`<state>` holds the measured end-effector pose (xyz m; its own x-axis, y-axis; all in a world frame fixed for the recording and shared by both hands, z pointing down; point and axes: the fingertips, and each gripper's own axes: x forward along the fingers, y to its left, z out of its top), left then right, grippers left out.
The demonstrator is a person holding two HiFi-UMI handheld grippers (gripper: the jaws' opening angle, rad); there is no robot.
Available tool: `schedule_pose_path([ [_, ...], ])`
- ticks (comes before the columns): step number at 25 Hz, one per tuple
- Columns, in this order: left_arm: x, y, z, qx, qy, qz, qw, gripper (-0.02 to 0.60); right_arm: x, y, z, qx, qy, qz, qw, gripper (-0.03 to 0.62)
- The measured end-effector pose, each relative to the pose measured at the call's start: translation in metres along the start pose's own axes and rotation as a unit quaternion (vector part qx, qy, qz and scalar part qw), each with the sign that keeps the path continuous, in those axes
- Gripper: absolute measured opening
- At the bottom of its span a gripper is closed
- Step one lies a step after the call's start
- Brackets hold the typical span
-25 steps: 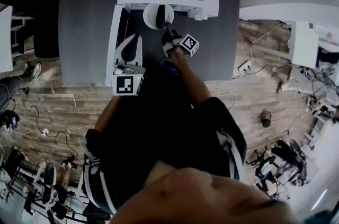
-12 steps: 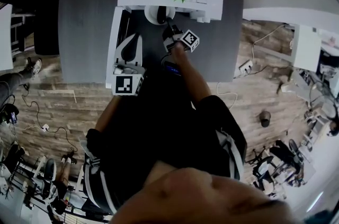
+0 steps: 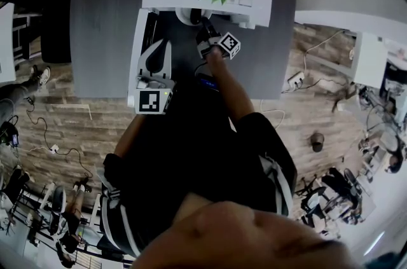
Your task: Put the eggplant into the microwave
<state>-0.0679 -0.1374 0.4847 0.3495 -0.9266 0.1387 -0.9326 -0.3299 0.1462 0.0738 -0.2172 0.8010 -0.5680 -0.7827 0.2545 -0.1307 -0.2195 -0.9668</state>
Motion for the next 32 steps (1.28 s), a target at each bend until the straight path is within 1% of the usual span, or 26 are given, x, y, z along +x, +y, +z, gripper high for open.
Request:
schedule_pose_path([
  [4, 0.001, 0.001, 0.000, 0.008, 0.000, -0.001, 1.0000, 0.037, 0.003, 0.000, 0.002, 0.004, -0.001, -0.003, 1.000, 0.041],
  [9, 0.001, 0.004, 0.001, 0.002, 0.000, 0.003, 1.0000, 0.037, 0.006, 0.001, 0.003, 0.004, -0.002, -0.001, 1.000, 0.041],
  [13, 0.001, 0.005, -0.002, 0.002, 0.002, 0.003, 1.0000, 0.037, 0.008, 0.000, 0.003, -0.001, 0.003, -0.016, 1.000, 0.041],
  [18, -0.001, 0.004, -0.001, -0.003, 0.004, 0.004, 1.0000, 0.037, 0.009, 0.001, 0.003, 0.006, 0.009, -0.008, 1.000, 0.044],
  [19, -0.001, 0.004, -0.001, -0.004, 0.003, 0.004, 1.0000, 0.037, 0.009, 0.001, 0.003, 0.008, 0.009, -0.008, 1.000, 0.055],
  [20, -0.001, 0.004, 0.000, -0.005, 0.002, 0.004, 1.0000, 0.037, 0.009, 0.000, 0.002, 0.010, 0.010, -0.006, 1.000, 0.090],
  [21, -0.001, 0.004, 0.001, -0.006, 0.001, 0.004, 1.0000, 0.037, 0.009, 0.001, 0.002, 0.013, 0.011, -0.005, 1.000, 0.110],
  [23, -0.002, 0.004, 0.001, -0.007, -0.001, 0.005, 1.0000, 0.037, 0.009, 0.002, 0.002, 0.012, 0.009, -0.005, 1.000, 0.123],
  [27, -0.005, 0.003, 0.000, 0.000, -0.002, 0.001, 1.0000, 0.037, 0.006, 0.005, 0.006, -0.013, 0.000, -0.021, 1.000, 0.128],
  [30, -0.006, 0.003, 0.002, -0.002, -0.006, 0.000, 1.0000, 0.037, 0.002, 0.009, 0.009, -0.044, -0.005, -0.043, 0.998, 0.129],
  [32, -0.007, 0.002, 0.002, 0.000, -0.006, -0.001, 1.0000, 0.037, 0.000, 0.011, 0.012, -0.068, -0.011, -0.047, 0.997, 0.129],
])
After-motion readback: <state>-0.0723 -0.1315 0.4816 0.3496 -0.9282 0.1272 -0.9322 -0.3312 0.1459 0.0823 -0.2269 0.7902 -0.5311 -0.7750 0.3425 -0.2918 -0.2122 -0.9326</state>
